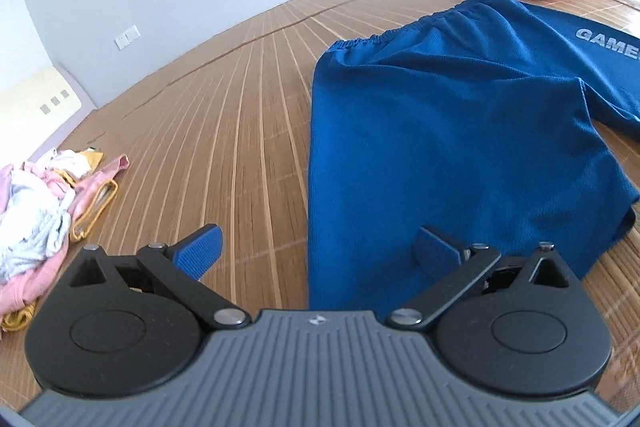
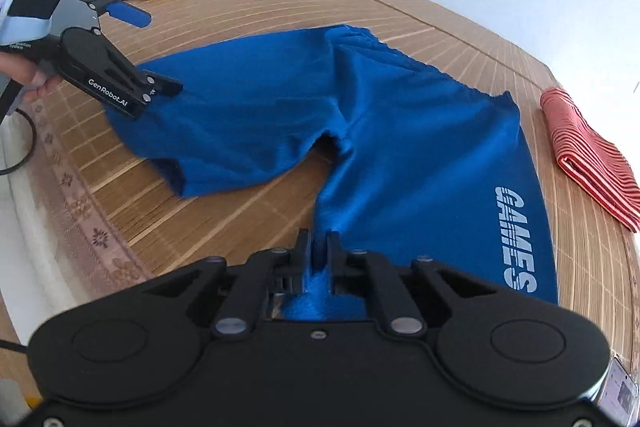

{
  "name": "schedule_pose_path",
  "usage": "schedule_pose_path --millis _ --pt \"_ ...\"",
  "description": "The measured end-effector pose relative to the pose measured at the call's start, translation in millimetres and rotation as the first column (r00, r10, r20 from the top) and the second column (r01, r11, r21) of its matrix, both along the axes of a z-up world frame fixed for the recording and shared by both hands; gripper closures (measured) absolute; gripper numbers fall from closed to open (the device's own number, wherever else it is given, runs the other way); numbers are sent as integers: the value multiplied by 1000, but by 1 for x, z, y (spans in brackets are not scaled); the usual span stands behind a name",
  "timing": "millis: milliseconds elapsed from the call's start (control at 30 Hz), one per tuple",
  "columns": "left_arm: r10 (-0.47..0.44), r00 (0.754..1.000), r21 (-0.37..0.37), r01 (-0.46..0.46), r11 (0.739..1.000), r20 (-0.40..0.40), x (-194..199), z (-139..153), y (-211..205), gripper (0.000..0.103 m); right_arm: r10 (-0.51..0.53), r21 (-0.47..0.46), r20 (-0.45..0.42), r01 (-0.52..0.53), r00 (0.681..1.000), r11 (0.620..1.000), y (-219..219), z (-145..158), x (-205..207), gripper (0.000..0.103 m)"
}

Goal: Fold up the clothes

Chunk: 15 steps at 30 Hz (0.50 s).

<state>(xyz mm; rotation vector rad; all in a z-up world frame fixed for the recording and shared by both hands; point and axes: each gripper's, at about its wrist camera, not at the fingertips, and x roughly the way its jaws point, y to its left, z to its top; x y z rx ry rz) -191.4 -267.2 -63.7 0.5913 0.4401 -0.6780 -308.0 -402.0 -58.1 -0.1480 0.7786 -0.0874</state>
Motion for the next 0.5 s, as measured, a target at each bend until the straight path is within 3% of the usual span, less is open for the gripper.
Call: schedule_pose_path --millis 33,67,100,300,400,500 --pt "0 1000 -3 0 1000 -11 0 0 2 0 -6 31 7 5 1000 1000 -3 2 -1 72" --pt "1 1000 -5 -1 1000 -22 0 0 5 0 -12 76 17 11 1000 997 -9 3 -1 48" --pt "1 999 -7 -1 1000 -32 0 1 7 0 -15 116 35 11 999 993 -14 5 -1 41" --pt "-1 999 -3 1 1000 -53 3 -1 16 0 48 266 174 -93 984 960 -5 16 -1 38" --pt "6 1000 20 -5 1000 -25 2 -1 22 0 116 236 185 -158 976 959 21 13 18 38" --pt "22 1000 34 -22 999 -10 6 1 32 0 161 139 185 -188 969 972 45 6 44 38"
